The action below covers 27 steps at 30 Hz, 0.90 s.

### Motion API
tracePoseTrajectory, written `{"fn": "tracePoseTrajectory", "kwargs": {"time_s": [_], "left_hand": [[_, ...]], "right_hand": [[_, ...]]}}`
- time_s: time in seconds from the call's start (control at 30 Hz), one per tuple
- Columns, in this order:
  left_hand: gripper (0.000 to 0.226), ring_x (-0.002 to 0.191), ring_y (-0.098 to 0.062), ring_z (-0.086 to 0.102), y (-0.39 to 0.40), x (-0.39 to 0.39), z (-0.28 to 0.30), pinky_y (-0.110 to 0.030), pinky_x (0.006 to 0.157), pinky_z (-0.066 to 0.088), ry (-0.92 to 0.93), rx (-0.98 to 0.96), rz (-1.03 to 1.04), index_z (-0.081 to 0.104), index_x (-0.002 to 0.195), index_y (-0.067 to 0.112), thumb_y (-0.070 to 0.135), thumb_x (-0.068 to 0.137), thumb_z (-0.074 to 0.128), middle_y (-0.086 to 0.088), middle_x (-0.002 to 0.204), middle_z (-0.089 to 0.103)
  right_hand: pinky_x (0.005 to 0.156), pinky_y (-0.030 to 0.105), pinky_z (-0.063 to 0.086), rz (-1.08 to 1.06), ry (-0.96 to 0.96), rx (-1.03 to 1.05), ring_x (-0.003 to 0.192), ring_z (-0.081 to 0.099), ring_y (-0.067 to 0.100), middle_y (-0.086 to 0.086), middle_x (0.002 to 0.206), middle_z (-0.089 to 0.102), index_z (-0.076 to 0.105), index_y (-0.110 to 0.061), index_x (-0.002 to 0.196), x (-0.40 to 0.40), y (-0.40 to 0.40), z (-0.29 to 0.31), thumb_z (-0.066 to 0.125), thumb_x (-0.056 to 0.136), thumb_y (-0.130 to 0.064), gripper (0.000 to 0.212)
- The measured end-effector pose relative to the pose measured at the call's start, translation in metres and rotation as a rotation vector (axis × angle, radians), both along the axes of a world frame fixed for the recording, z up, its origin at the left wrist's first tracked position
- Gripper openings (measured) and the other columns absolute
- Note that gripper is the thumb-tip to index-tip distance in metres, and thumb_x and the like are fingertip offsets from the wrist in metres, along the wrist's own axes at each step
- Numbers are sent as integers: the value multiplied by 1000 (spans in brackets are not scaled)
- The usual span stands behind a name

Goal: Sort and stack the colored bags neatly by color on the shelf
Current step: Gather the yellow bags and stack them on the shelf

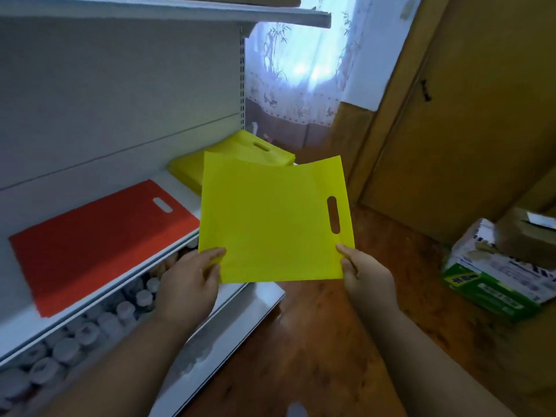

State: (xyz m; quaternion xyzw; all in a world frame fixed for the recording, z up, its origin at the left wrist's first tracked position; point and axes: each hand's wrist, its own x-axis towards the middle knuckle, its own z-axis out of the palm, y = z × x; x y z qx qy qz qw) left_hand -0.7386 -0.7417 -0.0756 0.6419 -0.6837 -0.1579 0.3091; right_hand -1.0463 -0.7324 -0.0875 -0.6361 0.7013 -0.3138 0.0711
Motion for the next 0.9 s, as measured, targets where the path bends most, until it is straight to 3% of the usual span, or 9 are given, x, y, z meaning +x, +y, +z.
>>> {"fn": "tracePoseTrajectory", "kwargs": {"time_s": [0.13, 0.3, 0.4, 0.57, 0.63, 0.7, 0.8, 0.9], "left_hand": [[33, 107, -32, 62, -38, -17, 8, -37, 83, 47, 31, -6, 173, 68, 123, 20, 13, 91, 64, -9, 119, 68], [34, 106, -30, 61, -77, -15, -2, -37, 79, 48, -46, 40, 307, 65, 127, 27, 21, 94, 61, -5, 121, 66], [33, 92, -29, 60, -110, -8, -2, -37, 69, 47, -75, 19, 346, 66, 125, 24, 22, 95, 55, -6, 107, 64], [33, 73, -27, 55, -172, -7, 9, -31, 55, 35, -192, 65, 427, 68, 121, 22, 16, 90, 59, -2, 85, 49], [33, 78, -25, 59, -186, -11, 12, -30, 58, 37, -233, 115, 449, 67, 122, 27, 22, 91, 60, -2, 94, 57], [33, 96, -25, 64, -201, -14, 15, -32, 72, 46, -272, 147, 473, 66, 124, 29, 29, 92, 60, -1, 112, 65], [35, 109, -23, 61, -231, -22, 20, -32, 85, 47, -316, 185, 555, 63, 127, 31, 34, 93, 57, 0, 127, 62], [35, 110, -24, 60, -254, -35, 14, -30, 88, 47, -346, 284, 614, 62, 127, 31, 37, 93, 55, 0, 129, 59]], "right_hand": [[86, 22, 42, 158, -22, -20, 111, 63, 20, 3, 119, 70, 67, -16, 126, -17, -80, 14, 61, 95, -14, 32], [91, 27, 42, 270, -43, 52, 118, 60, 24, 5, 125, 66, 63, -16, 130, -9, -159, 4, 58, 98, -21, 34], [93, 35, 46, 294, -36, 75, 121, 57, 27, 6, 127, 65, 61, -17, 132, 5, -210, 5, 57, 97, -25, 36], [82, 36, 46, 319, 30, 56, 109, 59, 31, 10, 119, 63, 61, -14, 132, 14, -290, 16, 63, 94, -26, 39], [85, 36, 47, 327, 56, 61, 111, 58, 29, 8, 121, 63, 60, -15, 133, 13, -314, 22, 64, 93, -28, 42], [82, 36, 47, 336, 84, 75, 108, 59, 26, 5, 119, 63, 58, -18, 134, 13, -341, 29, 63, 94, -32, 43], [77, 34, 47, 401, 152, 79, 103, 60, 25, 3, 117, 62, 59, -19, 132, 15, -387, 37, 62, 94, -37, 42], [81, 35, 48, 474, 256, 162, 106, 60, 25, 3, 124, 60, 60, -19, 132, 17, -428, 40, 60, 95, -38, 42]]}}
